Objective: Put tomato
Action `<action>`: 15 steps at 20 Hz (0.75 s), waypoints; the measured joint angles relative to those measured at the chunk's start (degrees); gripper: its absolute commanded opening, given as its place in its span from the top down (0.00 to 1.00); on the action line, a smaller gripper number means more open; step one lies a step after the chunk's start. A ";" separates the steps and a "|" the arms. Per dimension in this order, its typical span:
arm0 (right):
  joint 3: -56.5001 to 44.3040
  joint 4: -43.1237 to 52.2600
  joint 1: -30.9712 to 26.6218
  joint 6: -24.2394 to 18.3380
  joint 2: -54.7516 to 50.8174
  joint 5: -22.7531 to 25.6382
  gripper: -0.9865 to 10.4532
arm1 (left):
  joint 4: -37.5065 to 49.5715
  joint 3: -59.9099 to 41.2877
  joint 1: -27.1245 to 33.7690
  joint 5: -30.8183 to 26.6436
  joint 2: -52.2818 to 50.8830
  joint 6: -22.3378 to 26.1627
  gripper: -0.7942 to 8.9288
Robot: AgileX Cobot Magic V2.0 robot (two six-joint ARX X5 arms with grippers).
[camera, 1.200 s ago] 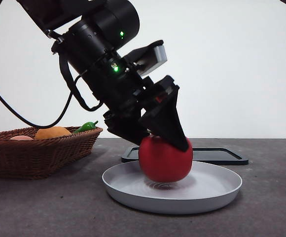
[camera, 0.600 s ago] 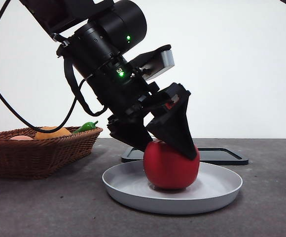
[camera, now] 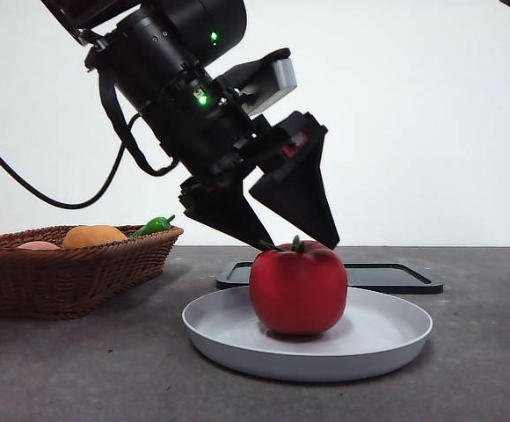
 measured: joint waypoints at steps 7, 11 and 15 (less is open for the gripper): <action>0.00 0.02 0.00 0.00 0.00 0.46 0.58 | -1.22 0.00 6.95 -0.02 -15.43 -3.06 0.40; 0.00 0.22 0.00 0.00 0.02 1.60 0.58 | -7.58 0.00 14.97 0.92 -24.98 -4.33 0.40; 0.00 1.90 0.00 0.00 0.09 1.57 0.58 | -18.32 0.00 24.28 8.33 -31.23 -4.28 0.41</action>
